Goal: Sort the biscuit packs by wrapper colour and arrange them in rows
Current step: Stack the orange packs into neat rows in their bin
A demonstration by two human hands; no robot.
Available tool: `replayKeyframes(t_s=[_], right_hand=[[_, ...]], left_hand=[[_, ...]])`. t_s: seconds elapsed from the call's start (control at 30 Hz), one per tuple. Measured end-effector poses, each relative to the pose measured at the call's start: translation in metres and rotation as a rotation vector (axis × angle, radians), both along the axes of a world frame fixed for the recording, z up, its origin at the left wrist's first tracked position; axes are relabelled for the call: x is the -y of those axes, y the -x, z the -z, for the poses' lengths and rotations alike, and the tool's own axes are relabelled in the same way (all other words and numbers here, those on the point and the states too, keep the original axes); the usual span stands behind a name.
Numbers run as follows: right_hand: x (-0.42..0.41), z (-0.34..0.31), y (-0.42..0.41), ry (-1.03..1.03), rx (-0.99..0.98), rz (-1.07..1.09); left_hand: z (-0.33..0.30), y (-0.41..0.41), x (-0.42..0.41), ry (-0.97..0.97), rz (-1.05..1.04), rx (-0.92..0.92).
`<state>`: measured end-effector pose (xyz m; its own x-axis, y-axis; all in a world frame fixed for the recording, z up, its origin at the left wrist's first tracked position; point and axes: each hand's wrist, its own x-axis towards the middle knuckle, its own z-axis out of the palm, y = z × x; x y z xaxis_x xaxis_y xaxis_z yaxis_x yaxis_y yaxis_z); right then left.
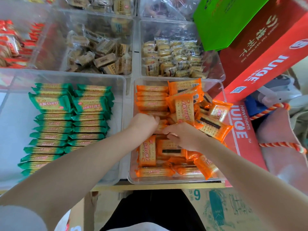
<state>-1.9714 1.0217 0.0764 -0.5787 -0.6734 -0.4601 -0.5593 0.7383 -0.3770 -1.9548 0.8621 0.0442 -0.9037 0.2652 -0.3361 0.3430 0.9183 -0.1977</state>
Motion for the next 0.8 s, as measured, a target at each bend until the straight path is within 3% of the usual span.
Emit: replayKeyframes(t_s=[0.13, 0.2, 0.33, 0.53, 0.63, 0.8], right_hand=[[-0.022, -0.005, -0.003, 0.268, 0.076, 0.197], [-0.027, -0.003, -0.004, 0.323, -0.021, 0.204], [-0.024, 0.004, -0.005, 0.192, -0.243, 0.055], [-0.012, 0.000, -0.005, -0.013, -0.434, 0.024], [0.000, -0.006, -0.002, -0.071, -0.489, 0.121], [0.001, -0.011, 0.012, -0.040, -0.590, 0.316]], left_hand=[[-0.004, 0.004, -0.002, -0.039, -0.010, 0.113], [-0.006, 0.004, 0.001, -0.095, -0.001, 0.097], [-0.005, -0.004, 0.000, -0.096, -0.026, -0.016], [-0.006, -0.006, -0.008, -0.057, -0.116, -0.023], [0.002, -0.009, -0.014, 0.049, -0.105, -0.011], [-0.002, -0.007, -0.012, -0.073, -0.237, -0.059]])
